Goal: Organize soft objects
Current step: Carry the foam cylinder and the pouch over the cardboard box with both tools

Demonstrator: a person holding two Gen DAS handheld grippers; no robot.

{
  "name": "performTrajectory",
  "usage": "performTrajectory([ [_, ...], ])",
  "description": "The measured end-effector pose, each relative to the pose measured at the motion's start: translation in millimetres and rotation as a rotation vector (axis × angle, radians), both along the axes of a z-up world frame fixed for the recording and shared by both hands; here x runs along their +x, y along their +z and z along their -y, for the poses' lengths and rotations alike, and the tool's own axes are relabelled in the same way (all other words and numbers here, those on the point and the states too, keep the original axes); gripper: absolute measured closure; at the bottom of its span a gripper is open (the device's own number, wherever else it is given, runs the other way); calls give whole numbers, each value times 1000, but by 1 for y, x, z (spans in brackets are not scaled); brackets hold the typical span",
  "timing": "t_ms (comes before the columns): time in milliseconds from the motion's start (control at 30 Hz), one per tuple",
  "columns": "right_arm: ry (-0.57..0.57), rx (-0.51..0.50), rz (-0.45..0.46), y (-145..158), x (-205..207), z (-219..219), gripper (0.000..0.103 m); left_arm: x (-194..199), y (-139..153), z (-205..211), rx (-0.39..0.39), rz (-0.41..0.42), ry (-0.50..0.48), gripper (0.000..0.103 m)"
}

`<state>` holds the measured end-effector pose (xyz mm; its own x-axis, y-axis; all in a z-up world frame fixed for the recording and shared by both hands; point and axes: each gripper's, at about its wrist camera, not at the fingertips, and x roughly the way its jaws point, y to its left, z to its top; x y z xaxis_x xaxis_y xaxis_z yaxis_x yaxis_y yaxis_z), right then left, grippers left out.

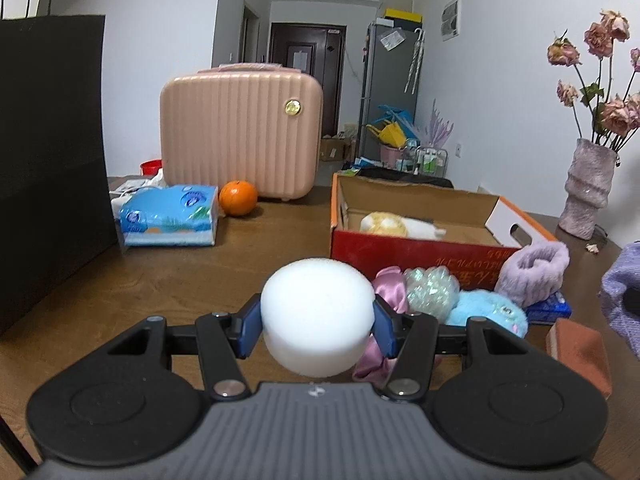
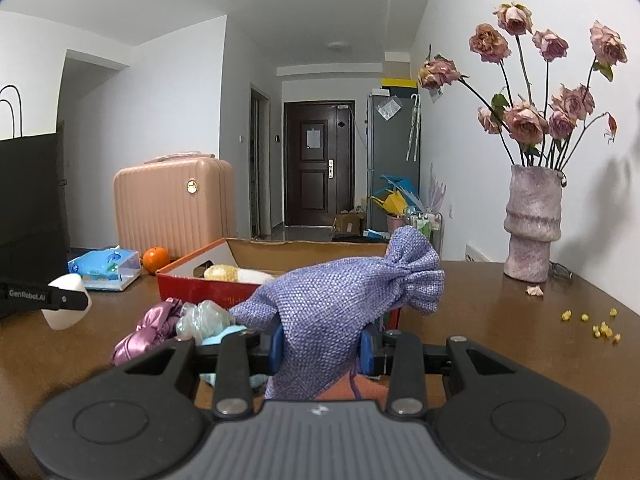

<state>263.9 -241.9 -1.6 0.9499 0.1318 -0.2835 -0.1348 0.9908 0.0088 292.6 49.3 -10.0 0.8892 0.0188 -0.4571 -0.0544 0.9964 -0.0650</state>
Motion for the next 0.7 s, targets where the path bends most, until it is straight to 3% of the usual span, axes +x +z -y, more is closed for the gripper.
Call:
performTrajectory([
  [700,41,-36,57,21,38,-15,68,26,37,29,-20,101,-54,47],
])
